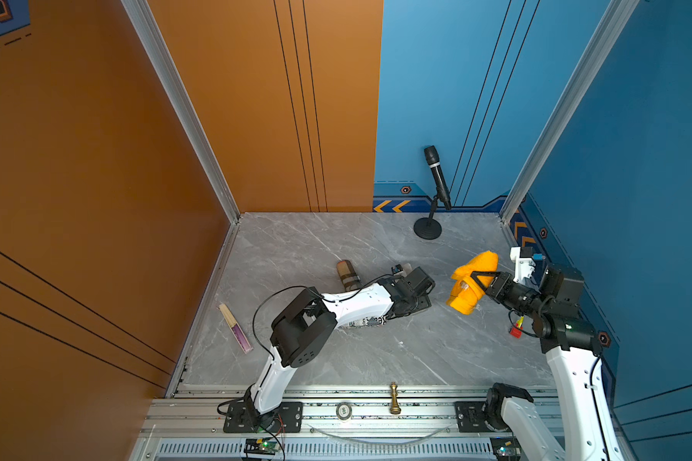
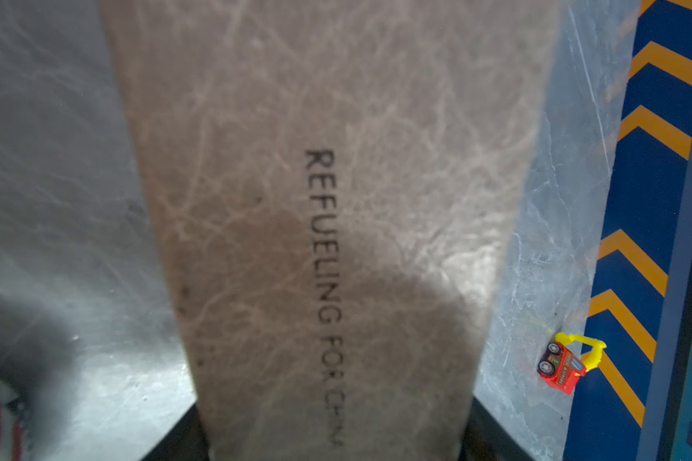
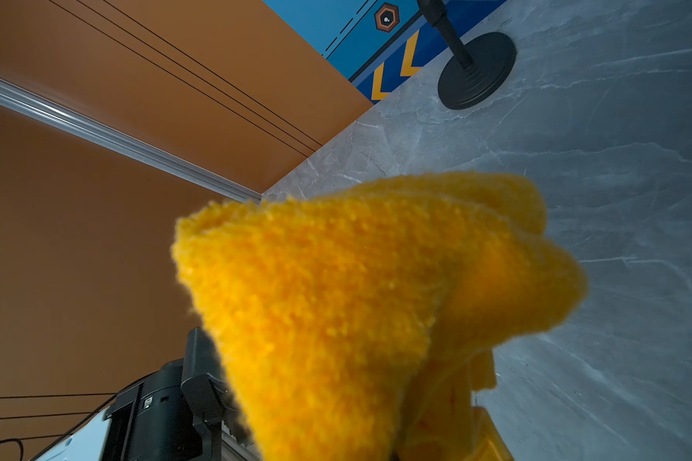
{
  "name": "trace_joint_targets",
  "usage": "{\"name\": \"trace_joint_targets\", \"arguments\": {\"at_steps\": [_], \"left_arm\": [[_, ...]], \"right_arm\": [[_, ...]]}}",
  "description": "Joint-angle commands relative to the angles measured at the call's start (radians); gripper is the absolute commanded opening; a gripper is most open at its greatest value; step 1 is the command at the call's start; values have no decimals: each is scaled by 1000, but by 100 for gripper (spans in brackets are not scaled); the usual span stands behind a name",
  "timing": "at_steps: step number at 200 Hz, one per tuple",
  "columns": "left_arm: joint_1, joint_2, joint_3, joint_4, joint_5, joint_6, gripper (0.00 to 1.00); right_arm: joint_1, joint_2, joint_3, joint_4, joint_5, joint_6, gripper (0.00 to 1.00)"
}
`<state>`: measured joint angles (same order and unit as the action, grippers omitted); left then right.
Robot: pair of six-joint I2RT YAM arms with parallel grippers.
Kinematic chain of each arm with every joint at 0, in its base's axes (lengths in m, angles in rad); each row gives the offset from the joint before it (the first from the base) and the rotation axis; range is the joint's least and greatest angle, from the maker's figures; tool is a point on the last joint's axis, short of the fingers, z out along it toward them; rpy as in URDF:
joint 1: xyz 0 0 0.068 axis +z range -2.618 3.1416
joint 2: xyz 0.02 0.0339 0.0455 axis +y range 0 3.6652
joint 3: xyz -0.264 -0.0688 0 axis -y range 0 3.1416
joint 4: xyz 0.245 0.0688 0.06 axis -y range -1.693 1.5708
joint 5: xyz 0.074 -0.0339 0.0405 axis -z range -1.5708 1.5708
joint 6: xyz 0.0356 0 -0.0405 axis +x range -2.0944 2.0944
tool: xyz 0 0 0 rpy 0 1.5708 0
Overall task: Wipe the eyeglass case
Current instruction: Place the eyeglass case at the center of the board.
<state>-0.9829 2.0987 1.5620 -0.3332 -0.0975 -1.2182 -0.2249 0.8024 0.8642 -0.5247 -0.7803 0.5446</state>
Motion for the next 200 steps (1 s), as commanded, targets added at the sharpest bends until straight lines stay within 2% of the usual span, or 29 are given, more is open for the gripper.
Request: {"name": "trace_joint_targets", "arguments": {"at_steps": [1, 25, 61, 112, 120, 125, 160, 200], "left_arm": [[-1, 30, 18, -19, -26, -44, 47], [-7, 42, 5, -53, -21, -98, 52], [-23, 77, 57, -157, 13, -93, 63], [-37, 100, 92, -193, 22, -95, 85], [-39, 96, 96, -191, 18, -91, 96], [-40, 93, 99, -191, 15, -83, 99], [-43, 59, 110, -192, 6, -66, 99], [-42, 81, 184, -160, 72, -25, 98]], "right_arm": [[-10, -8, -13, 1, 19, -34, 0], [-17, -6, -19, 0, 22, -38, 0], [-28, -3, -33, 6, 27, -44, 0], [-44, 6, -40, 41, -15, -22, 0], [-44, 8, -41, 42, -19, -20, 0], [-44, 9, -42, 43, -19, -18, 0], [-46, 1, -39, 42, -18, -14, 0], [-53, -23, -25, 39, -2, -9, 0]]}}
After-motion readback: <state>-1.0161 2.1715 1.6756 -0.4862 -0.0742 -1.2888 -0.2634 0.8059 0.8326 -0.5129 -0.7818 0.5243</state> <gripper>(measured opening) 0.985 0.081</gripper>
